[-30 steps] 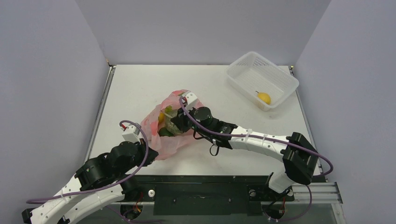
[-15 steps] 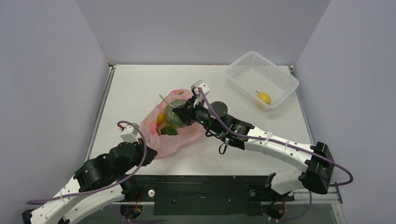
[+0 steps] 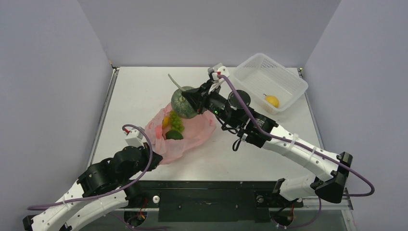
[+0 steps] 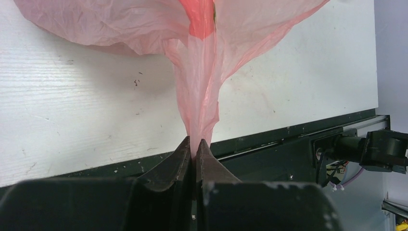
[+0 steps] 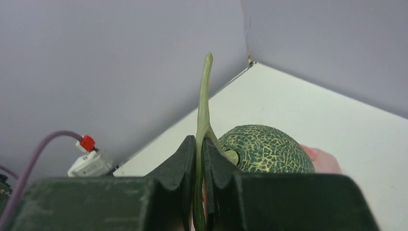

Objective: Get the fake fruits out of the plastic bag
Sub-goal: Place the fake fruit in the bin, then take out the fake fruit from the plastic bag.

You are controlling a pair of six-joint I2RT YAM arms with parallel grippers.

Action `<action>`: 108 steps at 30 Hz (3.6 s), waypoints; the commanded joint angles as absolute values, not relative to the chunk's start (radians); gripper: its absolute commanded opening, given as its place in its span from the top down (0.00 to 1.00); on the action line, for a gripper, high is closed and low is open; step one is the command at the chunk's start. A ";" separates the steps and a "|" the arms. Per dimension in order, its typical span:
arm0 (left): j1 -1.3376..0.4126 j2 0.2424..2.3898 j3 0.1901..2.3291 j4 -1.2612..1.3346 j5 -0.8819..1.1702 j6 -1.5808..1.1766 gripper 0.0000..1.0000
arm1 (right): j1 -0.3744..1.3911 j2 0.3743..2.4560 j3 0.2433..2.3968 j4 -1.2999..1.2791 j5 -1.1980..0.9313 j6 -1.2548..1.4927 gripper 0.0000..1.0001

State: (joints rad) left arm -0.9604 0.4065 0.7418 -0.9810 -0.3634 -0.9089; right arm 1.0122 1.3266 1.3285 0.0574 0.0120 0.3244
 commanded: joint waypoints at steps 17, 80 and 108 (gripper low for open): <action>-0.962 0.464 0.756 -0.914 -0.346 -0.898 1.00 | 0.637 1.259 1.433 0.045 0.557 0.072 1.00; -0.962 0.471 0.756 -0.879 -0.287 -0.858 1.00 | 0.025 1.699 1.379 -0.072 0.328 0.477 0.36; -0.962 0.437 0.759 -0.980 -0.347 -0.917 1.00 | 0.818 1.163 1.104 0.172 0.177 0.344 0.40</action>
